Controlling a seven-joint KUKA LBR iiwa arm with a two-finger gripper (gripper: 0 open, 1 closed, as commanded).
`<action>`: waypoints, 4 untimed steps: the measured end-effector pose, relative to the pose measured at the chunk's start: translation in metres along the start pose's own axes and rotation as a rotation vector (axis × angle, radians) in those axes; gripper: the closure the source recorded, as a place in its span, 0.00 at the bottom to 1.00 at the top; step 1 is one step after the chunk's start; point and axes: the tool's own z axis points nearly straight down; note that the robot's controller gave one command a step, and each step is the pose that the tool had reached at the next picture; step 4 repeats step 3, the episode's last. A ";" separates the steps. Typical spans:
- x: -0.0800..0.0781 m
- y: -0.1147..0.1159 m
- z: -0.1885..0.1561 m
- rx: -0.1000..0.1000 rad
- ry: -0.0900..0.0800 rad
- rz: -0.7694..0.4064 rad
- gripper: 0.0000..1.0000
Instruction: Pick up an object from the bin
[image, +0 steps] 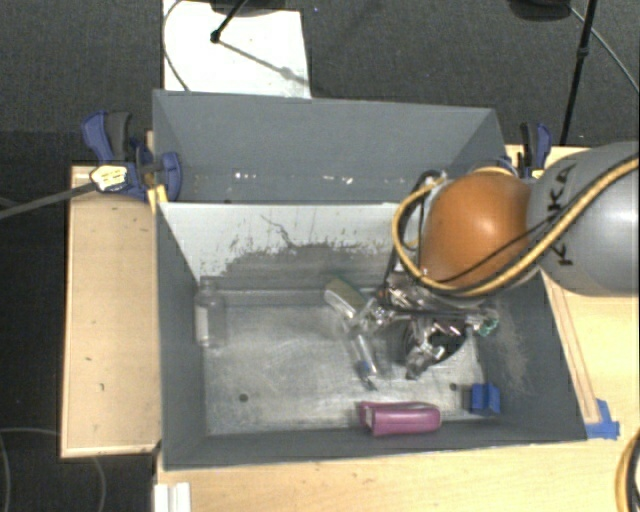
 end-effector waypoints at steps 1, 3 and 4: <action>-0.044 -0.016 0.041 -0.005 0.000 -0.382 0.00; -0.055 0.010 -0.113 0.001 -0.004 -0.579 1.00; -0.055 0.010 -0.113 0.001 -0.004 -0.579 1.00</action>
Offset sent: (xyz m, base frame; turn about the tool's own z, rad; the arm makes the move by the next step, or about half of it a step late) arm 0.0408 0.0196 -0.0431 -0.3828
